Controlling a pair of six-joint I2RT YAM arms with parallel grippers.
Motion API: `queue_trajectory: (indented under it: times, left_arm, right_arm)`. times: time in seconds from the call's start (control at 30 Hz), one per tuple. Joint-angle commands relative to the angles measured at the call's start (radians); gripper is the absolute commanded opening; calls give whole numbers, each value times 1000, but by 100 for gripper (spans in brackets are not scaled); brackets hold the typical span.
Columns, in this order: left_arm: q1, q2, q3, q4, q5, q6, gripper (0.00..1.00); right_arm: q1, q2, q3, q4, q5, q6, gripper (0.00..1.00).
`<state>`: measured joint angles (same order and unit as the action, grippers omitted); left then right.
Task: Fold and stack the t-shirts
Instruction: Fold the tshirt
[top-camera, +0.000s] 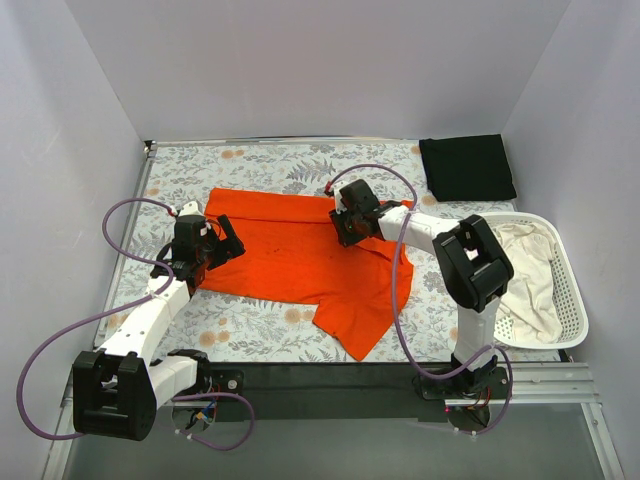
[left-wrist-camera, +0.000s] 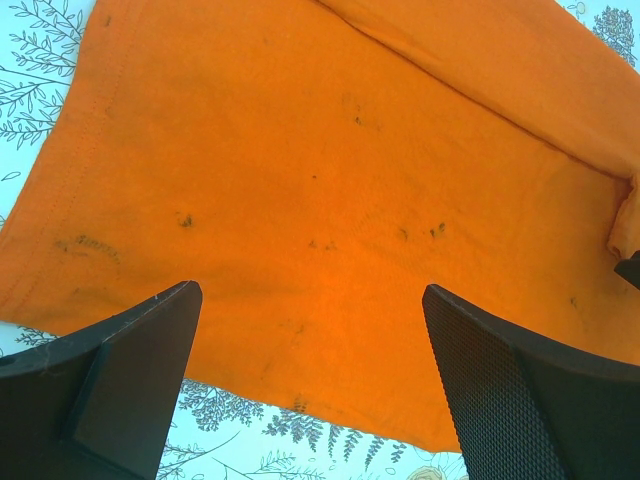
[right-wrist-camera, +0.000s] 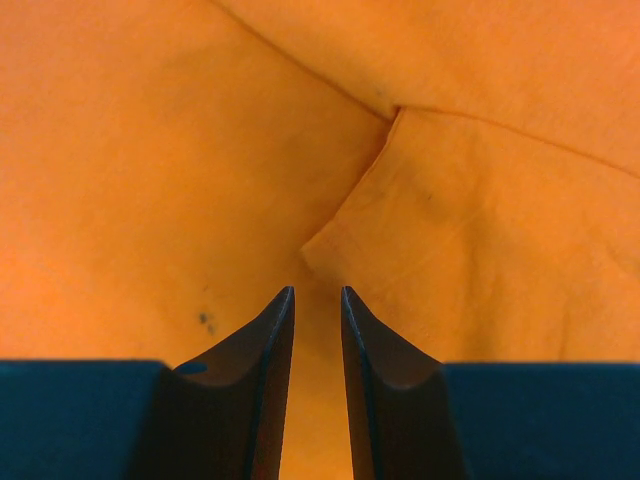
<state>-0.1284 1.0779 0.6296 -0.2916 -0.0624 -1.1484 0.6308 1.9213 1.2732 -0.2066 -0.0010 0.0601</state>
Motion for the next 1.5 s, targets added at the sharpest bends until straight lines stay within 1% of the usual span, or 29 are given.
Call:
queue_trajectory:
  times: [0.0,0.43,0.53,0.6,0.63,0.73,1.0,1.1,1.13,1.23,1.4,1.43,1.47]
  left_arm:
    - [-2,-16,21,9,4,10,86]
    - [-2,-19,21,9,6,10,86]
    - [-2,-19,21,9,6,10,86]
    - [-2,-21,19,9,7,10,86]
    - [-4,-22,19,9,6,10,86]
    - [-2,-21,21,9,6,10,86]
    - [-2,-19,19,9,4,10,86]
    - [-2,-19,18,9,1,12,86]
    - [-2,-19,19,9,-1,12,86]
    - [-2,-18,18,8,-4,12,86]
    - [-2,-16,16,9,-7,1,86]
    - [-2,-16,18,12,-17,-5,86]
    - [-2,-15,21,14,-25,-11,86]
  right_arm:
    - [12,11,55,42,48,-26,27]
    - [26,73,94,44,52,-49,26]
    - [29,81,100,44,52,-51,23]
    - [32,78,101,42,53,-51,17]
    - [33,74,101,42,53,-51,11]
    - [37,61,103,42,56,-49,1]
    - [41,31,107,19,33,-5,1]
    - [44,24,117,-3,9,23,8]
    - [44,21,117,-10,9,29,16]
    - [44,-19,97,-24,9,53,21]
    - [24,-137,28,-25,71,99,30]
    - [15,-151,14,-24,85,119,35]
    - [-9,-177,-10,-24,97,127,38]
